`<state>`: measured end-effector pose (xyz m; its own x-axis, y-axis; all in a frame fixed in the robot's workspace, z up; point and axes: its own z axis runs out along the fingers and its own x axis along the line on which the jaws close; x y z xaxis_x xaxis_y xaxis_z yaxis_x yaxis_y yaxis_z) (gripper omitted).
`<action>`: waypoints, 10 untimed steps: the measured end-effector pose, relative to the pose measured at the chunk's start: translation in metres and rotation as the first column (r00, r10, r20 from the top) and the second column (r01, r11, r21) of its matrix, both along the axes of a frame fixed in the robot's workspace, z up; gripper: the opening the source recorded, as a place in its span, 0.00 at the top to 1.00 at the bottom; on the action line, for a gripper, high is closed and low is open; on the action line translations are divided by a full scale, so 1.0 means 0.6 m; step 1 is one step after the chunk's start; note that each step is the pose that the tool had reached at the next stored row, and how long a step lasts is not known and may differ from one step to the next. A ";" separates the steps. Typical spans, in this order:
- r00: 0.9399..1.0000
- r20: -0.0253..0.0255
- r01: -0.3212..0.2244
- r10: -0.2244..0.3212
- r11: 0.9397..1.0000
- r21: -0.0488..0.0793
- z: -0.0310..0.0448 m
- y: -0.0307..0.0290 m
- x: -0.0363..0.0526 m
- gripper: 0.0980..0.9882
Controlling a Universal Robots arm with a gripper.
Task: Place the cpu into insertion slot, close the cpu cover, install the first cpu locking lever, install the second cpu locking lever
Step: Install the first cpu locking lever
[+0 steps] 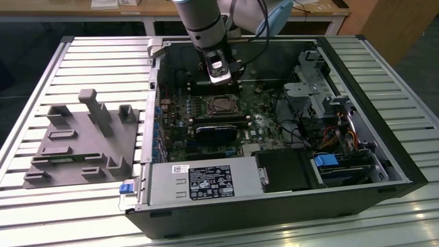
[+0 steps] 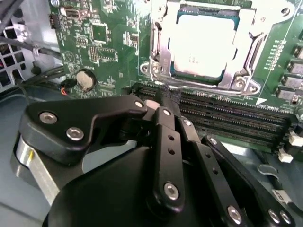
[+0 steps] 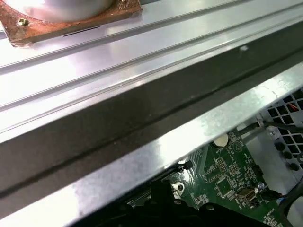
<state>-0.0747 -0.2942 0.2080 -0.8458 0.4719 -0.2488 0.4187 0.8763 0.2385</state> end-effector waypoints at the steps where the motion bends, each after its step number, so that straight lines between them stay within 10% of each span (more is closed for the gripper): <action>1: 1.000 0.000 0.000 0.000 1.000 0.000 0.000 0.0000 0.000 0.99; 4: 1.000 -0.007 0.000 0.000 1.000 0.000 0.000 0.0000 0.000 0.99; 10: 0.994 -0.112 0.000 0.000 1.000 -0.002 -0.001 -0.0001 0.008 0.99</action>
